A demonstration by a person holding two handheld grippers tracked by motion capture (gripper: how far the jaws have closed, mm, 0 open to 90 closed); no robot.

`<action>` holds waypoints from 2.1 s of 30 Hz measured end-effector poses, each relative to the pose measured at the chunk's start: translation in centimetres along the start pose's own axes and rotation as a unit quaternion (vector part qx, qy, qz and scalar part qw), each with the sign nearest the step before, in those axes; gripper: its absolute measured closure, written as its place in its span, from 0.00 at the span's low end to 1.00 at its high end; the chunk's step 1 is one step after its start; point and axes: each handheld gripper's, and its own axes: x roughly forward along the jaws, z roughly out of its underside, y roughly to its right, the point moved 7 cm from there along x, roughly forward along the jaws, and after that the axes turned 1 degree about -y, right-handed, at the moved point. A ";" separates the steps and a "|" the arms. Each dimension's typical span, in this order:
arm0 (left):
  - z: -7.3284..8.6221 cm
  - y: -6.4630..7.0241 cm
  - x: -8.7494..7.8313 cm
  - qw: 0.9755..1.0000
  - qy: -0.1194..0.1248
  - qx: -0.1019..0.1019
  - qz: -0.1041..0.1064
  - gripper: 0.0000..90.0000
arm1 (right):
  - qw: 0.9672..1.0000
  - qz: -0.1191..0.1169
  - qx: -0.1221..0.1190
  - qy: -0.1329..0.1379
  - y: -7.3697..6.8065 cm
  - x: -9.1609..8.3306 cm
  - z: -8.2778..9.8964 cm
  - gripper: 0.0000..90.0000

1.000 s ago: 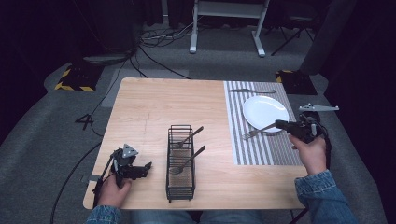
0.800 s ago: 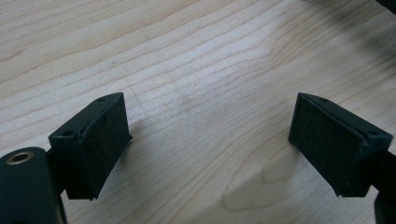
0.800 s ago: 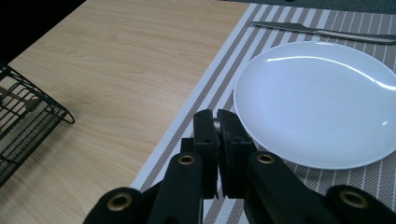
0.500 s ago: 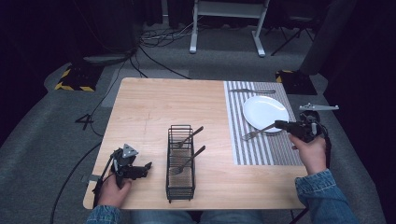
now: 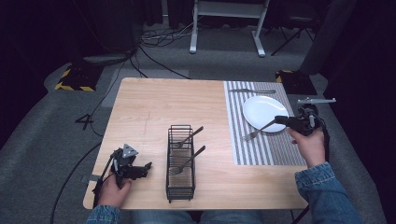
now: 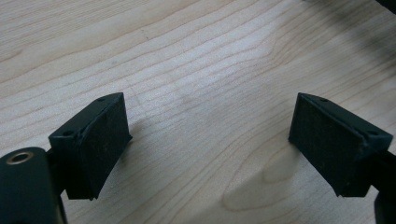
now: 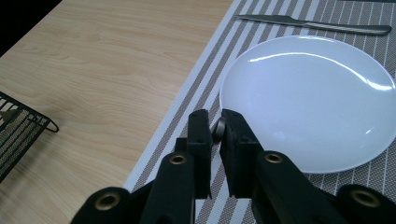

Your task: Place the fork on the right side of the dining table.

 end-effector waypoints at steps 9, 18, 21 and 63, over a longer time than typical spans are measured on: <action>0.0 0.0 0.0 1.000 0.000 0.000 0.000 0.14 | 1.000 0.012 0.011 -0.007 1.1 0.6 0.1 0.79; 0.0 0.0 0.0 1.000 0.000 0.000 0.000 0.14 | 0.999 0.011 0.033 -0.012 2.3 1.0 0.3 0.66; 0.0 0.0 0.0 1.000 0.000 -0.001 0.000 0.14 | 0.999 0.016 0.038 -0.017 2.7 1.1 0.6 0.63; 0.0 0.0 0.0 1.000 0.000 -0.001 0.000 0.14 | 0.989 0.038 0.124 -0.067 8.4 3.7 5.7 0.50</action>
